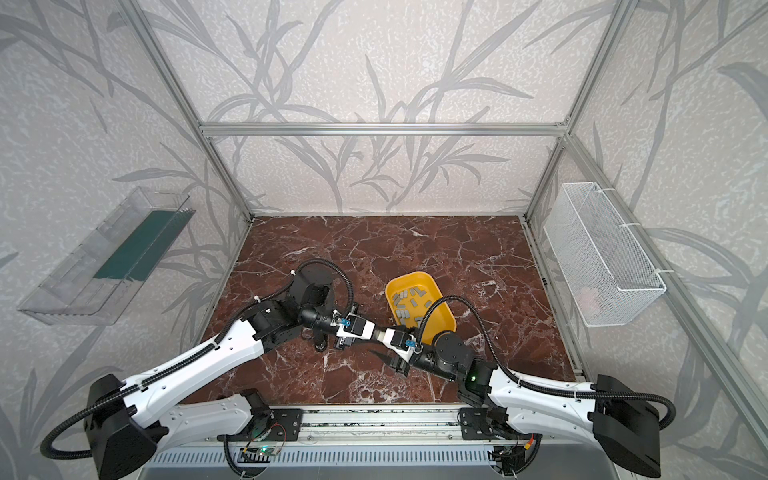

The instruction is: Load the staples into the stapler

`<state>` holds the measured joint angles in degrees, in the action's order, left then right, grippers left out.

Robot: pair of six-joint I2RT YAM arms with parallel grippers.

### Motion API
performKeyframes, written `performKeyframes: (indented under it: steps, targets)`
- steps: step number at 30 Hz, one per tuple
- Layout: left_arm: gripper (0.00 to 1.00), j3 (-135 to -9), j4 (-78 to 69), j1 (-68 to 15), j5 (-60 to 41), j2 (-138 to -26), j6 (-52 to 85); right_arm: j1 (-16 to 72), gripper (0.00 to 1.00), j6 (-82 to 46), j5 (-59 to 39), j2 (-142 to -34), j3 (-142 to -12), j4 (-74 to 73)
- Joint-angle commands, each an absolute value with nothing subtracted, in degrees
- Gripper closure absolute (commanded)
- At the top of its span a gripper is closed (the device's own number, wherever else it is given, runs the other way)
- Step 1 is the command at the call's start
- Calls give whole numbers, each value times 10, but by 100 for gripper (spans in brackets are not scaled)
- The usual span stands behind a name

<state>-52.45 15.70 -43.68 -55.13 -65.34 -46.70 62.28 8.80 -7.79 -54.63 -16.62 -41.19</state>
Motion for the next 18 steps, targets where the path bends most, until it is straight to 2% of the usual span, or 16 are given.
performKeyframes:
  steps: [1, 7, 11, 13, 14, 16, 18]
  targets:
    - [100, -532, 128, -437, -573, -645, -472, 628, 57, 91, -90, -555, -183, -400]
    - [100, -532, 130, -436, -579, -647, -473, 627, 71, 91, -96, -550, -183, -396]
    - [100, -530, 123, -436, -561, -644, -467, 627, 74, 79, -90, -541, -183, -395]
    - [63, -516, 84, -435, -526, -634, -436, 628, 74, 64, -86, -537, -190, -384]
    - [51, -504, 49, -433, -505, -628, -410, 627, 74, 55, -83, -537, -196, -375]
    - [39, -481, -21, -422, -469, -613, -361, 628, 81, 37, -68, -534, -223, -317]
    - [36, -477, -28, -406, -468, -602, -358, 628, 90, 22, -44, -534, -253, -259]
